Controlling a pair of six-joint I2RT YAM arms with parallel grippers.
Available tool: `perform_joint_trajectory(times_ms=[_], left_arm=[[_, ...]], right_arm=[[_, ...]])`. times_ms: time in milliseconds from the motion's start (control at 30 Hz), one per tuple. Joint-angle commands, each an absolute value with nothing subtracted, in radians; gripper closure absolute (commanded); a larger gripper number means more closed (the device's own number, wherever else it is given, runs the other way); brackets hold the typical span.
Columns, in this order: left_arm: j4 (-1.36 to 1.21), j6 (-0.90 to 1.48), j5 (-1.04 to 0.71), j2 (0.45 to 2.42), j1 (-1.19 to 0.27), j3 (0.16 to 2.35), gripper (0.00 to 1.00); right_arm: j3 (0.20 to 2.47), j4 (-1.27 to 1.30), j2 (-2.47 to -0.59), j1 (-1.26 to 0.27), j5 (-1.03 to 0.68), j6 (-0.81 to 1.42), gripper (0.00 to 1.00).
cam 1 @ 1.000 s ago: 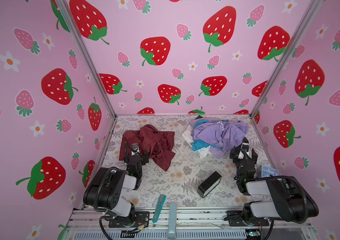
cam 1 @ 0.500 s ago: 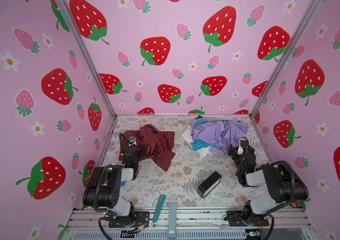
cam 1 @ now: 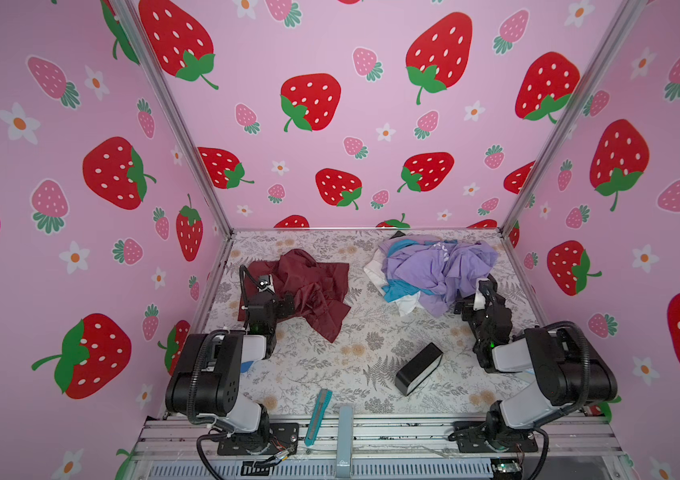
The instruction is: Pick out a specific cloth from the pile
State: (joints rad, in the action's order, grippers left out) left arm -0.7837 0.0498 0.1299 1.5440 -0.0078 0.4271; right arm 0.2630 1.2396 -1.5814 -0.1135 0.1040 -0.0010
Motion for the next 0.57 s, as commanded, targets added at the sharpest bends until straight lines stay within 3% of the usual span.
perform_joint_trajectory(times_ms=[0, 533], left_arm=[[-0.777, 0.052, 0.122, 1.549, -0.003, 0.450, 0.01], [-0.775, 0.051, 0.123, 1.548, -0.003, 0.451, 0.01]], right_arm=[[0.271, 1.248, -1.574, -0.111, 0.095, -0.002, 0.00], [0.270, 1.247, -1.574, -0.109, 0.094, -0.002, 0.00]])
